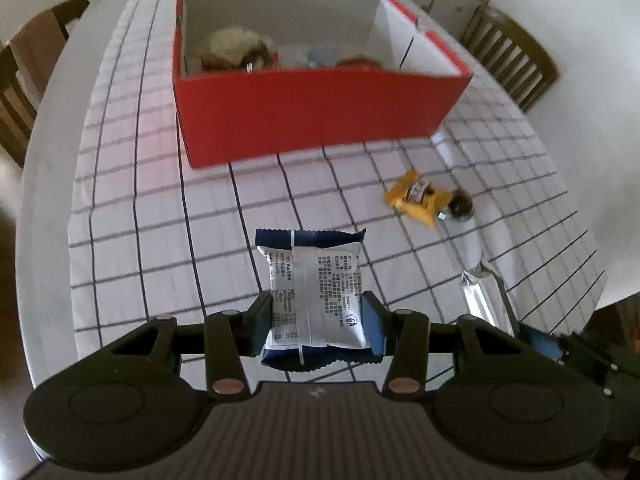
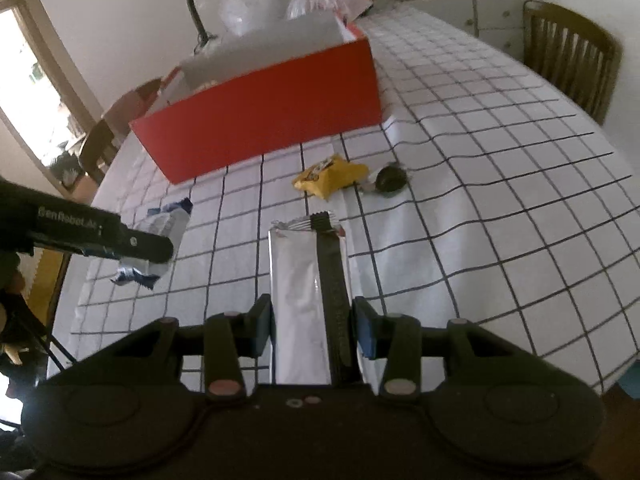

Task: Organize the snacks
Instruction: 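Carry the white-and-navy packet with the left tool while the right tool carries the silver bar over the box, then open both tools to drop the packet and silver bar into the box, then withdraw both tools from the box toward the yellow packet and candy, then grasp the yellow sesame packet with the left tool while the right tool grasps the round dark candy, then carry the yellow packet with the left tool while the right tool carries the candy over the box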

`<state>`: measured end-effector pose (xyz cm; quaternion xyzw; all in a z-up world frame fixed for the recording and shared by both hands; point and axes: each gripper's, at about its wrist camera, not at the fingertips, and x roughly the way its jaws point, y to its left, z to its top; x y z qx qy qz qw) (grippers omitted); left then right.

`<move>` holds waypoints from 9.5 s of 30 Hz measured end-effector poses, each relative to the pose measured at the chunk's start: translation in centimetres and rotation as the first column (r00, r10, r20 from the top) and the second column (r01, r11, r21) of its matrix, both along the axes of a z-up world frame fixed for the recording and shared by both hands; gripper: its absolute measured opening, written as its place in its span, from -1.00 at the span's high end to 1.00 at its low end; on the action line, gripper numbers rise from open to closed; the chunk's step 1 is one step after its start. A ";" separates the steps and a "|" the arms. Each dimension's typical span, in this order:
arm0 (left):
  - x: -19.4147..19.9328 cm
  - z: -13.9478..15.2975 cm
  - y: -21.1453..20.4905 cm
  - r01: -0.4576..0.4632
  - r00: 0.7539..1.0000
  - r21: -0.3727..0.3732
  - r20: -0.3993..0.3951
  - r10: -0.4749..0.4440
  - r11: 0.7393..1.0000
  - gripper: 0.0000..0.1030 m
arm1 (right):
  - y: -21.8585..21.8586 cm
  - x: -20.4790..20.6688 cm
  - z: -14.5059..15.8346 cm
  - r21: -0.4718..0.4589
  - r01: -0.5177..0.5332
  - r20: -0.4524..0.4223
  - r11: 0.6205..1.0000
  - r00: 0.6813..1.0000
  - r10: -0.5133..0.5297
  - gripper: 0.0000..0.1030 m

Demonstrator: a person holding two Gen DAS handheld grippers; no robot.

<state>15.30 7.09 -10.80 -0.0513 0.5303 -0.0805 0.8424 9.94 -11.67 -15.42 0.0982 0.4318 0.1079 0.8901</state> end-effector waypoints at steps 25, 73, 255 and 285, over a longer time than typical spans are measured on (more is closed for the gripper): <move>0.0 9.0 -0.9 0.001 0.982 -0.014 0.191 0.002 1.000 0.10 | 0.3 2.6 8.5 0.018 0.011 0.196 1.000 0.980 -0.015 0.20; 23.0 3.3 2.1 -0.211 0.977 0.122 0.024 0.210 0.970 0.10 | 5.8 31.4 3.7 -0.202 -0.323 -0.026 0.925 0.946 0.324 0.21; 4.8 2.3 -1.7 -0.374 0.927 -0.058 -0.051 0.371 0.926 0.06 | -0.3 10.0 5.2 -0.264 -0.366 0.107 0.892 0.908 0.404 0.18; 16.9 7.8 0.7 -0.245 0.962 0.038 0.133 0.239 0.969 0.06 | 4.5 22.8 8.4 -0.260 -0.350 0.128 0.900 0.912 0.391 0.18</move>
